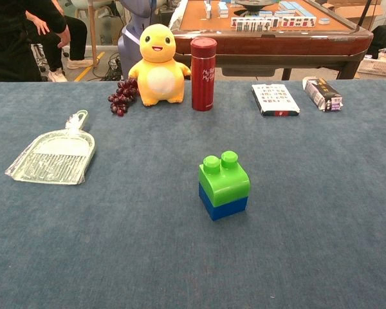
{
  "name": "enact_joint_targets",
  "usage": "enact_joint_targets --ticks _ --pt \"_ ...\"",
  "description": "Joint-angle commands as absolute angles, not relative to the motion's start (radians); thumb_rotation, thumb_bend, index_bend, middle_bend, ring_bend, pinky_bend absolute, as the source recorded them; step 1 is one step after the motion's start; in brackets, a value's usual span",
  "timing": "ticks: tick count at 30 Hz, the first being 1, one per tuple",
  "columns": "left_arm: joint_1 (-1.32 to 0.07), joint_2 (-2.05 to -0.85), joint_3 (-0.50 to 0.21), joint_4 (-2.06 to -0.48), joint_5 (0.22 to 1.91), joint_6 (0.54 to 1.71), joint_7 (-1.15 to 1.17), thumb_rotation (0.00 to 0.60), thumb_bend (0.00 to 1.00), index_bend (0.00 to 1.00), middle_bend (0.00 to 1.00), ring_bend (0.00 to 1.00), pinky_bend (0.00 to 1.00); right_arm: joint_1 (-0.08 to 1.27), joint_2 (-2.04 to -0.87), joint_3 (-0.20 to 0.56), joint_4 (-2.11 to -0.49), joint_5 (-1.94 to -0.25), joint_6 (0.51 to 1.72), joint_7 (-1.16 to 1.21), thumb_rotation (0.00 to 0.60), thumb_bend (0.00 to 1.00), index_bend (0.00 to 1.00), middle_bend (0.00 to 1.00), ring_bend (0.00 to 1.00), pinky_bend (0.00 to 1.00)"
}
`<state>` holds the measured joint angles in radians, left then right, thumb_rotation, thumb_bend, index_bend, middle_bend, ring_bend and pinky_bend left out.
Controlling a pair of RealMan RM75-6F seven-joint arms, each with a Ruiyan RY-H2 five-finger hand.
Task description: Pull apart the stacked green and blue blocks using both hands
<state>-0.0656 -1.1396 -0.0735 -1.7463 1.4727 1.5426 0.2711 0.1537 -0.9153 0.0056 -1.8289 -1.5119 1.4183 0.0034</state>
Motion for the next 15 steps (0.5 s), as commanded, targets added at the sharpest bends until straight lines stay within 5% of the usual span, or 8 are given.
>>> enact_joint_targets --ticks 1,8,11,15 --pt "-0.068 -1.144 -0.073 -1.743 1.473 1.540 0.273 0.600 0.18 0.23 0.31 0.21 0.40 0.155 -0.923 0.008 -1.824 -1.511 1.411 0.003 0.600 0.07 0.52 0.40 0.30 0.38" --pt "-0.065 -1.146 -0.071 -1.751 1.475 1.547 0.284 0.600 0.18 0.23 0.31 0.21 0.40 0.190 -0.944 0.013 -1.832 -1.558 1.369 -0.009 0.600 0.08 0.50 0.40 0.30 0.39" --pt "-0.063 -1.147 -0.069 -1.754 1.475 1.550 0.284 0.600 0.18 0.23 0.31 0.21 0.40 0.225 -0.952 0.021 -1.848 -1.584 1.329 -0.025 0.600 0.14 0.36 0.44 0.36 0.45" --pt "-0.059 -1.149 -0.060 -1.751 1.480 1.548 0.269 0.600 0.18 0.23 0.31 0.21 0.40 0.292 -0.966 0.026 -1.901 -1.614 1.233 -0.101 0.600 0.35 0.15 0.64 0.56 0.68"
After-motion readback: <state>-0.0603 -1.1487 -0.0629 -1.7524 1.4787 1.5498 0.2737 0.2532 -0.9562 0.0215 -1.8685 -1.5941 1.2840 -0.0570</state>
